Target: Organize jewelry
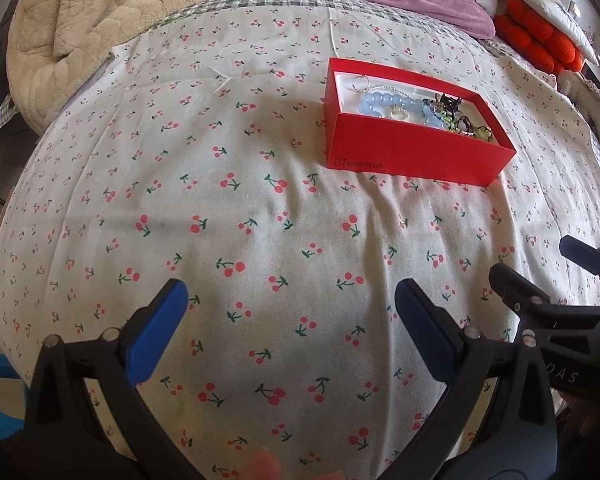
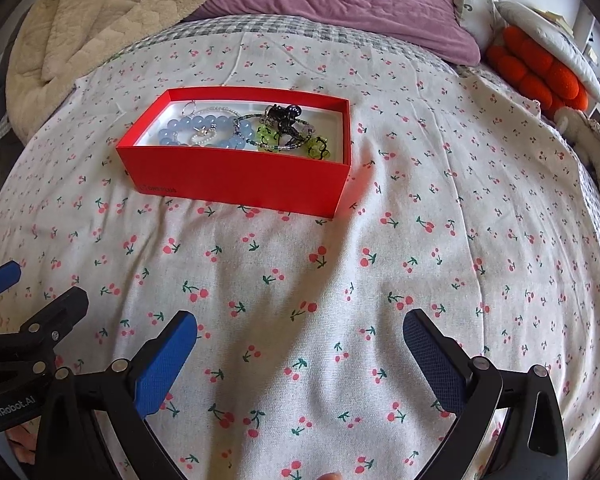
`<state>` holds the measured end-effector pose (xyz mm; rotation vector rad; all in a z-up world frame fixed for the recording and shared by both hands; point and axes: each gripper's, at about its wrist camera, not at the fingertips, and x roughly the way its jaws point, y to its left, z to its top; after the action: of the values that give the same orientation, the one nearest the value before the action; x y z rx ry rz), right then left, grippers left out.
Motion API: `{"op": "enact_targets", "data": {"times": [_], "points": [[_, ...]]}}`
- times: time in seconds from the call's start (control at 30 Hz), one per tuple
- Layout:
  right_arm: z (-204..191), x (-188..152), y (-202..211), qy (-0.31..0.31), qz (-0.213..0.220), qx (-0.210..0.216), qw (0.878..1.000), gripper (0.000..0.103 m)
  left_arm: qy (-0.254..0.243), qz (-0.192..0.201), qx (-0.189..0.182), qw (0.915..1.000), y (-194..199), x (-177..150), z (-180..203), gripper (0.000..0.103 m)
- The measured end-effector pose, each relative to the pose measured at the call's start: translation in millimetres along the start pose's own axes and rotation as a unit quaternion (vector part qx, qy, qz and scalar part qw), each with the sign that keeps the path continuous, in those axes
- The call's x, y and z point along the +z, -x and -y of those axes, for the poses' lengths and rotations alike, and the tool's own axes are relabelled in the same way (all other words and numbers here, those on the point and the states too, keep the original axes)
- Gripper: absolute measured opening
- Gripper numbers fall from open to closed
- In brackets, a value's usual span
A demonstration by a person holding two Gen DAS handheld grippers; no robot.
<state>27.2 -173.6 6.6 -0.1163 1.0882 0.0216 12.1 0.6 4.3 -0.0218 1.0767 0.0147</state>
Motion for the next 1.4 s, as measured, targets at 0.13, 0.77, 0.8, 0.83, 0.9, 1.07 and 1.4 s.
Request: {"op": "enact_targets", "data": {"times": [0.13, 0.77, 0.8, 0.83, 0.9, 1.07, 1.4], "points": [[0.4, 0.3, -0.1, 0.0, 0.0, 0.0, 1.0, 0.103, 0.004, 0.001, 0.002, 1.0, 0.8, 0.4, -2.4, 0.103], [3.1, 0.2, -1.4, -0.007, -0.004, -0.001, 1.0, 0.103, 0.002, -0.012, 0.017, 0.9998, -1.8, -0.7, -2.3, 0.103], [3.1, 0.2, -1.3, -0.007, -0.003, -0.001, 1.0, 0.103, 0.001, -0.012, 0.017, 0.9998, -1.7, -0.7, -1.9, 0.103], [3.1, 0.2, -1.5, -0.007, -0.004, -0.001, 1.0, 0.103, 0.001, -0.012, 0.017, 0.9998, -1.7, -0.8, -1.7, 0.103], [3.2, -0.4, -1.7, -0.008, -0.004, -0.001, 1.0, 0.103, 0.001, -0.012, 0.017, 0.9998, -1.5, -1.1, -1.3, 0.103], [3.6, -0.7, -2.3, -0.008, -0.005, 0.0, 1.0, 0.103, 0.001, -0.012, 0.017, 0.9998, -1.4, -1.1, -1.3, 0.103], [3.7, -1.4, -3.6, -0.009, -0.006, 0.0, 1.0, 0.103, 0.001, -0.012, 0.017, 0.9998, -1.1, -1.1, -0.9, 0.103]]}}
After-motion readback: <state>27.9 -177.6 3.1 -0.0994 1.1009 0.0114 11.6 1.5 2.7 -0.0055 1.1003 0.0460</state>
